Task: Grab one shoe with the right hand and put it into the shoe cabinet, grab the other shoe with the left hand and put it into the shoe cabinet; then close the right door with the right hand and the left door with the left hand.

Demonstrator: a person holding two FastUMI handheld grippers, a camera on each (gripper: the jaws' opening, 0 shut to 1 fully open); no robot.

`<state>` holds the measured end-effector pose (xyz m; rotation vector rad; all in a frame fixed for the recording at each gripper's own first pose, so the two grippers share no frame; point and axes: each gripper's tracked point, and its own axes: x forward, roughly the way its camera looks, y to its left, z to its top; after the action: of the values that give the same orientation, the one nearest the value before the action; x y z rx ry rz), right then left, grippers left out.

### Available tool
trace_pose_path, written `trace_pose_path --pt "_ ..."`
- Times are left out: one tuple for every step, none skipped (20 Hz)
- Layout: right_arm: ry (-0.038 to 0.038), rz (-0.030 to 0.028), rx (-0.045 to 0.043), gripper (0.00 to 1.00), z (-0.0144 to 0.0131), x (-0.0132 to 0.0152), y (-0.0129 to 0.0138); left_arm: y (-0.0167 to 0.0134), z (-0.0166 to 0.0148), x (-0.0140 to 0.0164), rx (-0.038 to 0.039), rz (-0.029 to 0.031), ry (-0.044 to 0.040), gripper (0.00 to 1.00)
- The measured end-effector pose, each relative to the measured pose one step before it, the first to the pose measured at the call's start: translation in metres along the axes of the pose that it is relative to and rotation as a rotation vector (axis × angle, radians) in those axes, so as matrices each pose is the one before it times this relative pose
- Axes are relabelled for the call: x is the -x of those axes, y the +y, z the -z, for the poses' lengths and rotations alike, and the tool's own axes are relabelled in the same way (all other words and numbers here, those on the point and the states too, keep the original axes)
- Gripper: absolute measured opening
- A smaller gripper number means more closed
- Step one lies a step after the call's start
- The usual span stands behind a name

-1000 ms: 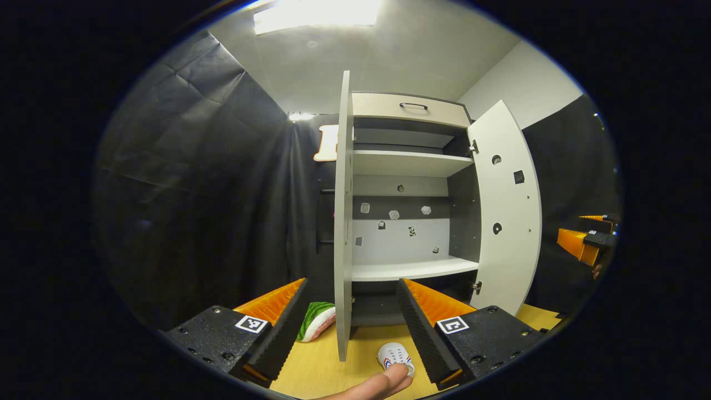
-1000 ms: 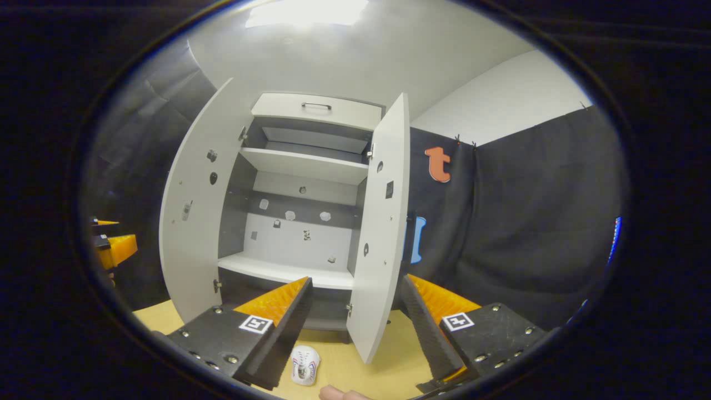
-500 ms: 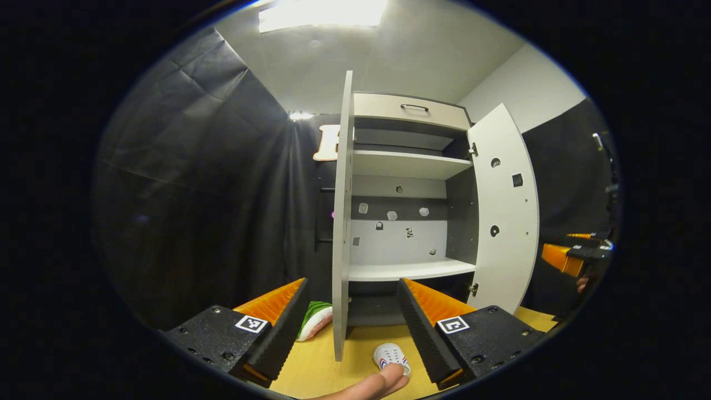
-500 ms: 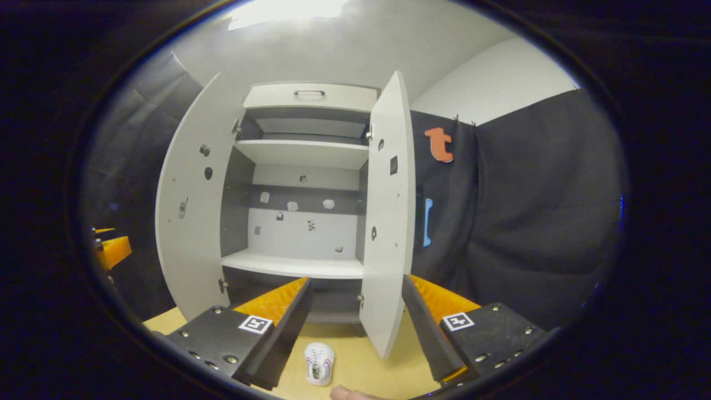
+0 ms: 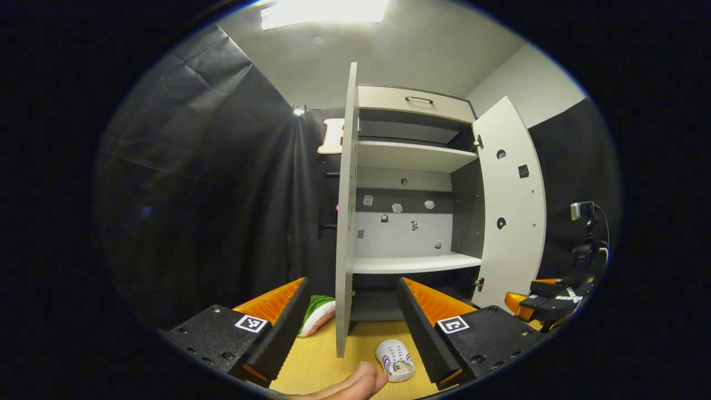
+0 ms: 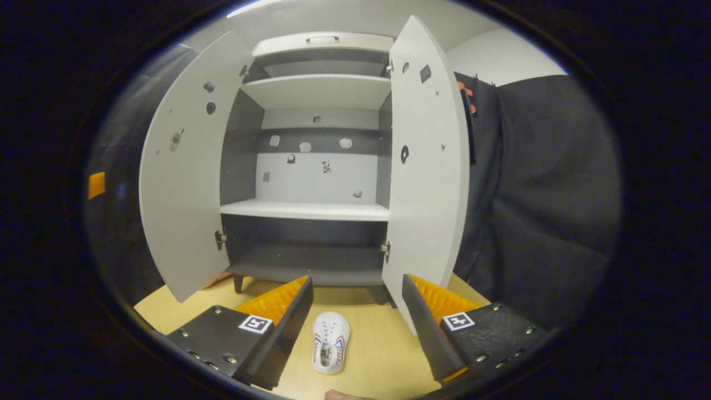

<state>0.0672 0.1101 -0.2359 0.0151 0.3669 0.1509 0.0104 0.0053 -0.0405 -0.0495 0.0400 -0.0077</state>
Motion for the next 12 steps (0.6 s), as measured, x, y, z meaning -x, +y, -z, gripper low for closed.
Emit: trace_pose_path --pt "0.02542 -0.00815 -0.00173 0.96 0.01411 -0.00771 0.00497 0.00232 0.00323 -0.00076 -0.00851 -0.00602 0.00503 0.95" --pt "0.02304 -0.01218 -0.0019 0.96 0.01418 -0.00649 0.00672 0.00153 0.00344 -0.00155 -0.00721 -0.00488 0.0078 0.95" --pt "0.02499 -0.01377 0.0011 0.94 0.01463 -0.00612 0.00747 0.00102 0.0034 -0.00134 -0.00025 -0.00294 0.006 0.95" --pt "0.02192 -0.00986 -0.00036 0.94 0.01597 -0.00696 0.00713 0.00078 0.00366 -0.00167 -0.00057 -0.00344 0.00886 0.95" --pt "0.02746 -0.0076 0.00023 0.94 0.01529 -0.00912 0.00716 0.00152 0.0027 -0.00239 0.00026 -0.00278 0.00407 0.95" --pt "0.03666 -0.0068 0.0021 0.94 0.01879 -0.01152 0.00758 -0.00005 0.00194 -0.00223 0.00183 0.00262 0.00619 0.95" --pt "0.04779 -0.00158 -0.00098 0.94 0.01784 -0.01127 0.00605 -0.00089 0.00378 -0.0009 -0.00278 0.00516 0.01063 0.95" --pt "0.05643 -0.00193 -0.00254 0.96 0.02001 -0.01035 0.00753 0.00024 0.00463 -0.0012 -0.0171 0.00326 0.01824 0.95" --pt "0.04909 -0.00777 0.00088 0.96 0.01723 -0.01013 0.00724 0.00085 0.00564 -0.00025 -0.01809 0.00458 0.02142 0.95" --pt "0.03577 -0.00742 -0.00569 0.94 0.01293 -0.00953 0.00602 0.00052 -0.00023 -0.00118 -0.00757 0.00046 0.00383 0.95" --pt "0.02394 0.00586 0.01423 0.96 0.01092 -0.00918 0.00408 0.00231 -0.00013 -0.00062 -0.00592 -0.00342 0.00065 0.96" --pt "0.00888 0.01442 0.02579 0.96 0.00733 -0.00728 0.00043 0.00321 -0.00049 -0.00024 -0.0031 -0.00724 -0.0031 0.95"
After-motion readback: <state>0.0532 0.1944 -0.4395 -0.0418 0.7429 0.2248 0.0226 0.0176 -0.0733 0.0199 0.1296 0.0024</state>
